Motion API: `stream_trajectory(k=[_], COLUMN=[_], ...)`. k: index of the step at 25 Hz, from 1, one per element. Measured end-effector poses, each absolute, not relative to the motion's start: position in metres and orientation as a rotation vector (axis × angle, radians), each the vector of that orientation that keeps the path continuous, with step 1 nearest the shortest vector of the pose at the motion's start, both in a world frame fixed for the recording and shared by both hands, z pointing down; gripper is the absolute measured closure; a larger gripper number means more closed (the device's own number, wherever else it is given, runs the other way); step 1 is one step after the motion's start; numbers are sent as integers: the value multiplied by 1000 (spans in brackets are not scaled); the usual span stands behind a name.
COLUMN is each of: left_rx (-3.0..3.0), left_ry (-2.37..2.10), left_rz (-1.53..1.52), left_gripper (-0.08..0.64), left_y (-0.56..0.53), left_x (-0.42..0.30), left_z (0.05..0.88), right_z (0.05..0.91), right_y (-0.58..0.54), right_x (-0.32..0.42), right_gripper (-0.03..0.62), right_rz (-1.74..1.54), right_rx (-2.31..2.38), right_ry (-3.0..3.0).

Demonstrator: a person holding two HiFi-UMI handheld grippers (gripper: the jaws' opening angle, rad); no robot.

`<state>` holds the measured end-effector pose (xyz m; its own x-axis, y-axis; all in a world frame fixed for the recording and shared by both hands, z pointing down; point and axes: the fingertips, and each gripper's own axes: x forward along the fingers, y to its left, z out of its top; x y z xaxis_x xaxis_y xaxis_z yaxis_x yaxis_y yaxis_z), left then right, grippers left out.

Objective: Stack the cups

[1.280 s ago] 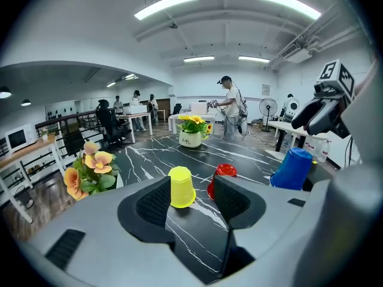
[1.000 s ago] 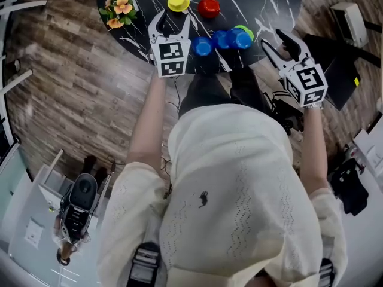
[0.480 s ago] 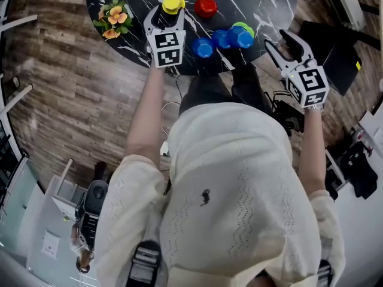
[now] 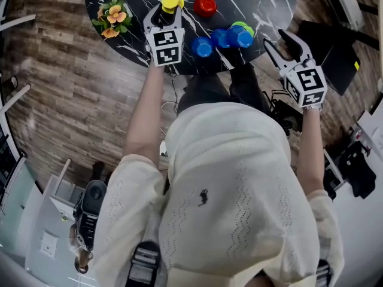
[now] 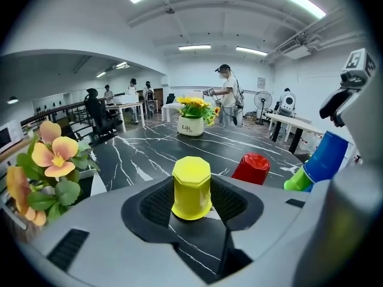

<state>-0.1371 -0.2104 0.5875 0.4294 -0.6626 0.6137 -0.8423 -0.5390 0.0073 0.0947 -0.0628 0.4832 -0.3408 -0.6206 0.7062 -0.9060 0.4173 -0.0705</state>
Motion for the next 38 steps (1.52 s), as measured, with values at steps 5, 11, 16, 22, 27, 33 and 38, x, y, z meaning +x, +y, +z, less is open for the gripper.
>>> stream_trajectory(k=[5, 11, 16, 22, 27, 33, 38], left_rx=[2389, 2394, 2401, 2392, 2384, 2394, 2371], left_ry=[-1325, -1360, -1400, -1461, -1488, -1491, -1498], left_rz=[815, 800, 772, 725, 696, 694, 700], left_gripper=[351, 353, 356, 356, 356, 356, 356], left_y=[-204, -192, -180, -158, -139, -113, -90], left_x=[-144, -149, -146, -139, -130, -114, -105], left_z=[574, 550, 524, 496, 475, 456, 453], right_z=[482, 479, 478, 472, 465, 461, 459], right_y=[-63, -64, -60, -58, -58, -55, -57], right_x=[90, 91, 96, 100, 102, 105, 107], right_gripper=[368, 371, 377, 379, 380, 383, 383], right_rz=[605, 573, 556, 528, 500, 467, 444], right_rx=[1245, 1189, 1132, 1071, 1029, 967, 927], right_ry=[-2100, -2149, -2182, -2234, -2273, -2310, -2328])
